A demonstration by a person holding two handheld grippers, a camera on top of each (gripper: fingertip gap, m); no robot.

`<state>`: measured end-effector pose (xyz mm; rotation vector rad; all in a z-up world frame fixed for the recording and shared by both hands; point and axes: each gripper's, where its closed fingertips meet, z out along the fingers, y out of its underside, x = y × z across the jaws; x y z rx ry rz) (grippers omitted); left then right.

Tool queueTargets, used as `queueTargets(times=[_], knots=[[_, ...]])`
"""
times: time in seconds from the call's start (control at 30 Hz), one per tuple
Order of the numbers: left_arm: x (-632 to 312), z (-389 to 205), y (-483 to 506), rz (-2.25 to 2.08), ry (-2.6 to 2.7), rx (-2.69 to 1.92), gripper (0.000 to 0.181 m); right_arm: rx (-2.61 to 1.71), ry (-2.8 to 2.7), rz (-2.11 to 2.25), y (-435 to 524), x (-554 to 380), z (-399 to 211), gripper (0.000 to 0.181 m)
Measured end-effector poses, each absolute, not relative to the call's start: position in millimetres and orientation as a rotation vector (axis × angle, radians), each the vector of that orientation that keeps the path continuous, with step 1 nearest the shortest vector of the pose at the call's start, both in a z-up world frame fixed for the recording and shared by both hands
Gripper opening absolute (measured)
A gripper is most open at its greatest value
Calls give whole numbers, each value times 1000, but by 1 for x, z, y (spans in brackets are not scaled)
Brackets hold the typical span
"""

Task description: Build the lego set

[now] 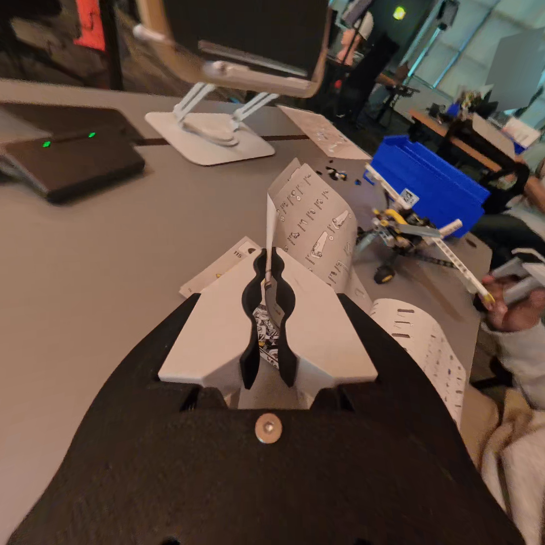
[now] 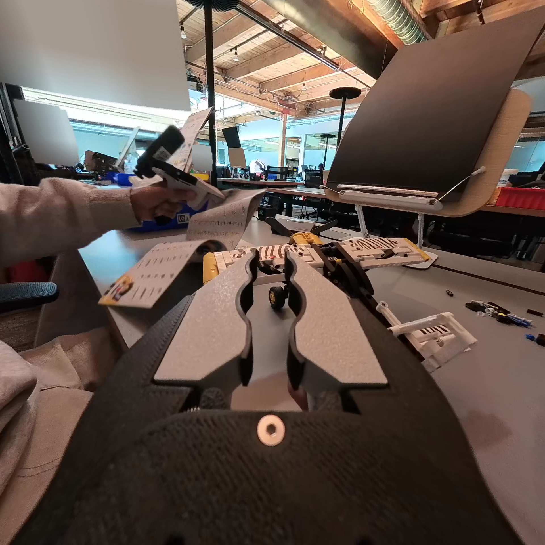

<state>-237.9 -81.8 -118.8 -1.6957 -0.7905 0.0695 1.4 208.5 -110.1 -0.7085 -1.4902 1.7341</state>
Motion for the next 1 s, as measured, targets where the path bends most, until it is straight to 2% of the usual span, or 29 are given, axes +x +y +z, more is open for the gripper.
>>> queueTargets(times=[0.13,0.3,0.4,0.47,0.57,0.63,0.8,0.87,1.0], knots=[[-271,-149,-110,51,-994,-1665,0,-715,-1482,1717,209,1,-110,16],[-268,-180,-163,337,-1111,-1894,0,-721,-1491,1695,205,3,-112,17],[-251,-186,-182,309,-1174,-1934,7,-734,-1509,1666,203,0,-115,17],[-244,-186,-197,343,-1227,-1912,21,-740,-1513,1655,203,-2,-116,17],[-239,-180,-219,617,-1261,-1877,45,-750,-1510,1656,204,-3,-116,16],[-230,-173,-206,734,-1200,-1852,61,-753,-1500,1661,204,-5,-115,16],[-233,-197,-156,619,-1216,-1888,102,-761,-1544,1644,199,-13,-119,16],[-244,-216,-159,633,-1307,-1945,107,-762,-1557,1637,198,-13,-120,17],[-244,-240,-158,549,-1379,-1982,103,-779,-1518,1641,202,-14,-118,15]])
